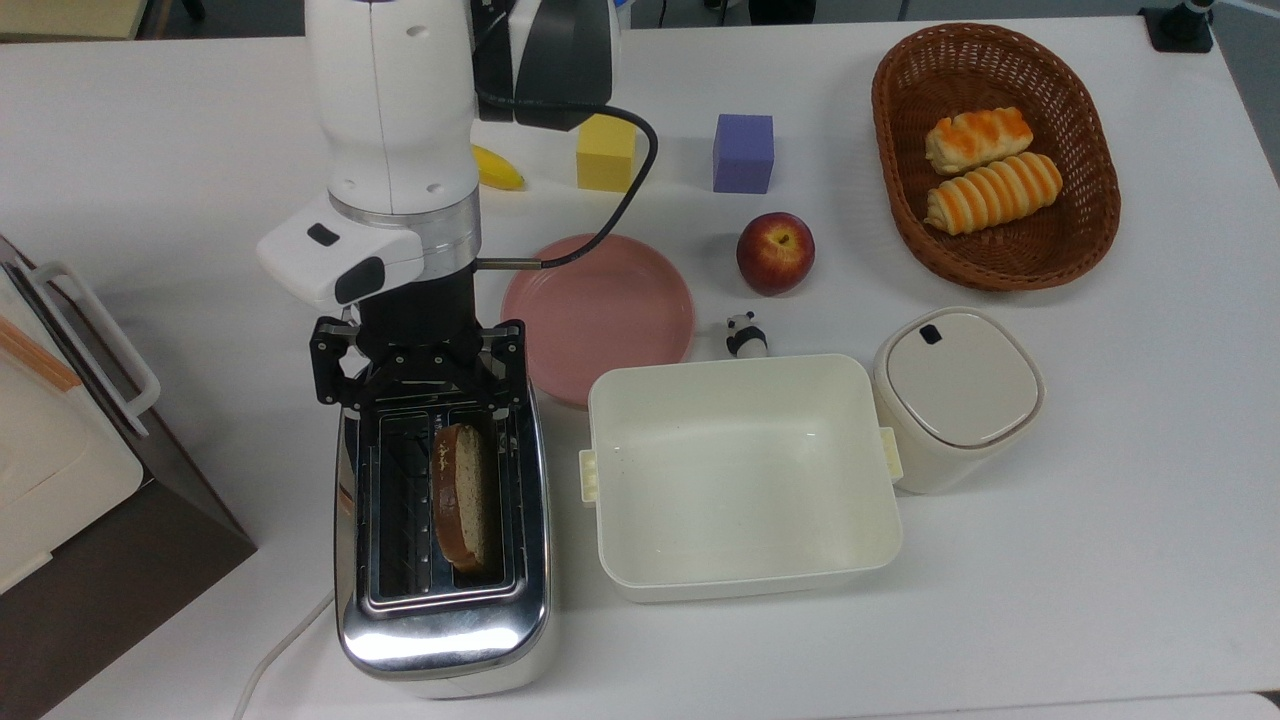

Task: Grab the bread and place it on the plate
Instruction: 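Lower the gripper into the toaster and close it on the bread slice, then lift the bread slice straight up out of the toaster slot, then carry the held bread slice over the pink plate, then lower the bread onto the pink plate and open the gripper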

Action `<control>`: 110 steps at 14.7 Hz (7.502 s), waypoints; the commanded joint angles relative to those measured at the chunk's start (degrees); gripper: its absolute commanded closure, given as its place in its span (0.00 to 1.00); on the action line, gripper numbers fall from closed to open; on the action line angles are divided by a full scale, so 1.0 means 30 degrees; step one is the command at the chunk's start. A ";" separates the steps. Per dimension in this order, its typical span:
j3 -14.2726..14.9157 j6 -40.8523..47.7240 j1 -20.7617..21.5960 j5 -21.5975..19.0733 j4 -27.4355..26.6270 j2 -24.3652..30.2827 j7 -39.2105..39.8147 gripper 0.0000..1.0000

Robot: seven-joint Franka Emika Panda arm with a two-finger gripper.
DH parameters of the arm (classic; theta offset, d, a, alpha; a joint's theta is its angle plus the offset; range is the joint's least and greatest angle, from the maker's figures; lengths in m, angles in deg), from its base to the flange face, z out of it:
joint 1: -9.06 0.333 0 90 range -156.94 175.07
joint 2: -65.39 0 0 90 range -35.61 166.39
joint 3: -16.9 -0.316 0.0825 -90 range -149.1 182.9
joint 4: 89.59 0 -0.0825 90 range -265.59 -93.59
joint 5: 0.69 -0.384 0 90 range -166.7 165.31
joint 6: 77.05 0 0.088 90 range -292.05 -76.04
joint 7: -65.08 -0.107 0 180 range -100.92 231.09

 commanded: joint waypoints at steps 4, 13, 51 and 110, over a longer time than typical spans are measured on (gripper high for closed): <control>0.0136 -0.0370 0.0162 0.0288 0.0360 -0.0191 0.0104 0.69; 0.0078 -0.0370 0.0162 0.0638 0.0301 -0.0133 0.0133 0.94; -0.0802 0.9558 -0.0335 -0.4312 -0.1662 0.9387 0.2242 1.00; -0.2530 0.8800 0.0778 0.0257 -0.6935 0.6196 0.0520 0.61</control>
